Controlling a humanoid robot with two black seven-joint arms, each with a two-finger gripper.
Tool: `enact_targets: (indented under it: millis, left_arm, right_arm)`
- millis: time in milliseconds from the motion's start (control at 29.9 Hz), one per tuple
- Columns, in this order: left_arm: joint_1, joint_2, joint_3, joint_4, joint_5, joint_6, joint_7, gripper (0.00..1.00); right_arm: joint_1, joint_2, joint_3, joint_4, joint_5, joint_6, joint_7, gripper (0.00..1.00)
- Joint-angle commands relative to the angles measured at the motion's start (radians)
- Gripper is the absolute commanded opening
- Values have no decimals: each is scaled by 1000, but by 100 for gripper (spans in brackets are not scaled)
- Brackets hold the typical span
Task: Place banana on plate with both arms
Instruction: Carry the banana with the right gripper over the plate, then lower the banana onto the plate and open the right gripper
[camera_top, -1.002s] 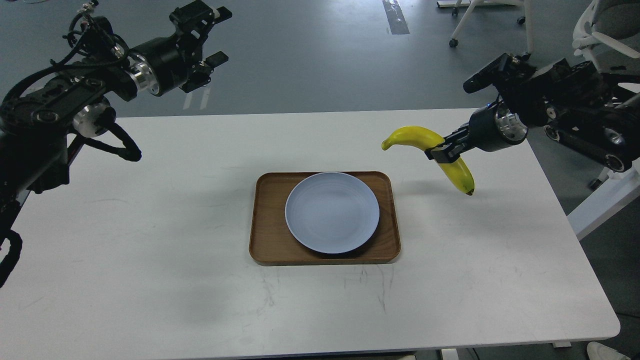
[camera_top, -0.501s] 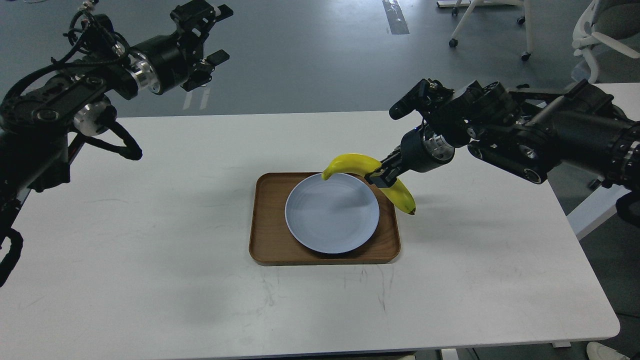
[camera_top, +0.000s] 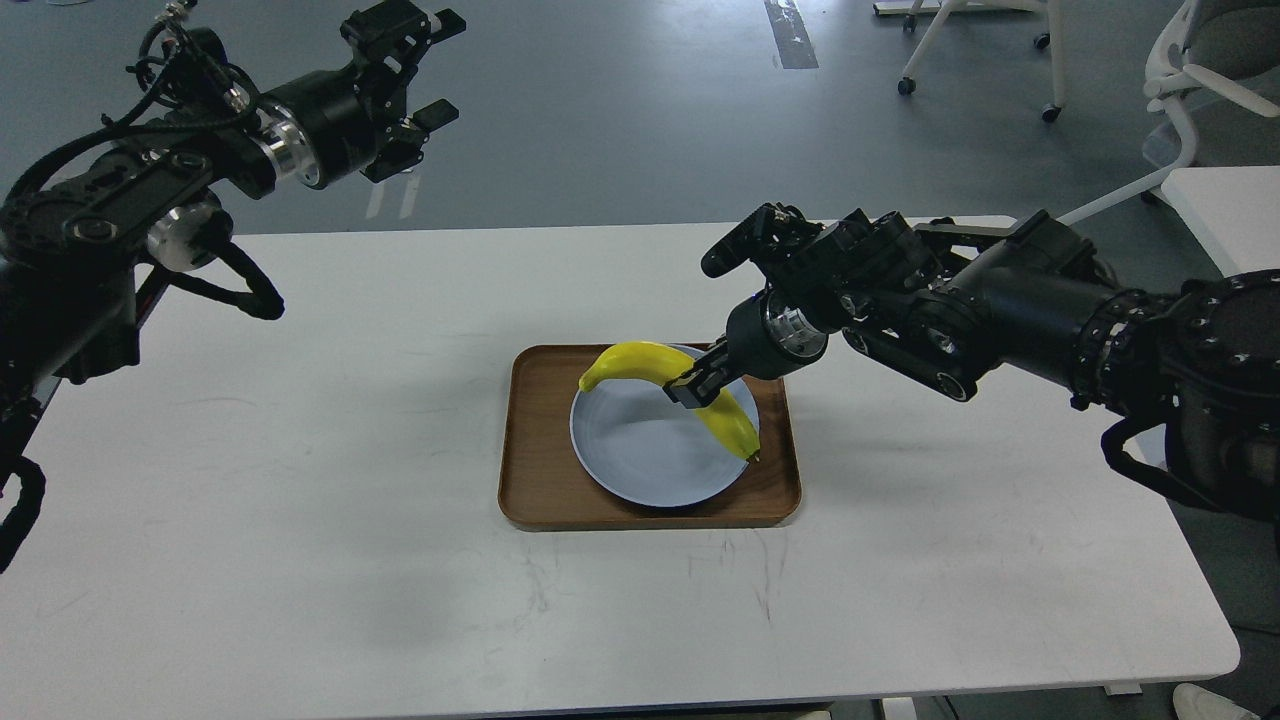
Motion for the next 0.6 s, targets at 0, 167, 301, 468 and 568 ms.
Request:
enact_targets:
  millis: [0,167,301,468,568]
  left_arm:
    - [0,0,0,-1,0,0,0,98]
    - [0,1,0,-1,0,0,0,98]
    - [0,1,0,-1,0,0,0,98]
    - [0,3,0,-1,0,0,-2,98]
    - [0,3,0,0,-2,0,-2,98]
  right_arm:
    - [0,25,-4,-16,10,0,0,17]
    - [-2,45,-12,-34,11,0,0,18]
    - [-13,57,-15,-71,10,0,0,22]
    - [-17,57,-15,-85,10,0,0,29]
    - [-25,57,-18,-92,10,0,0,34]
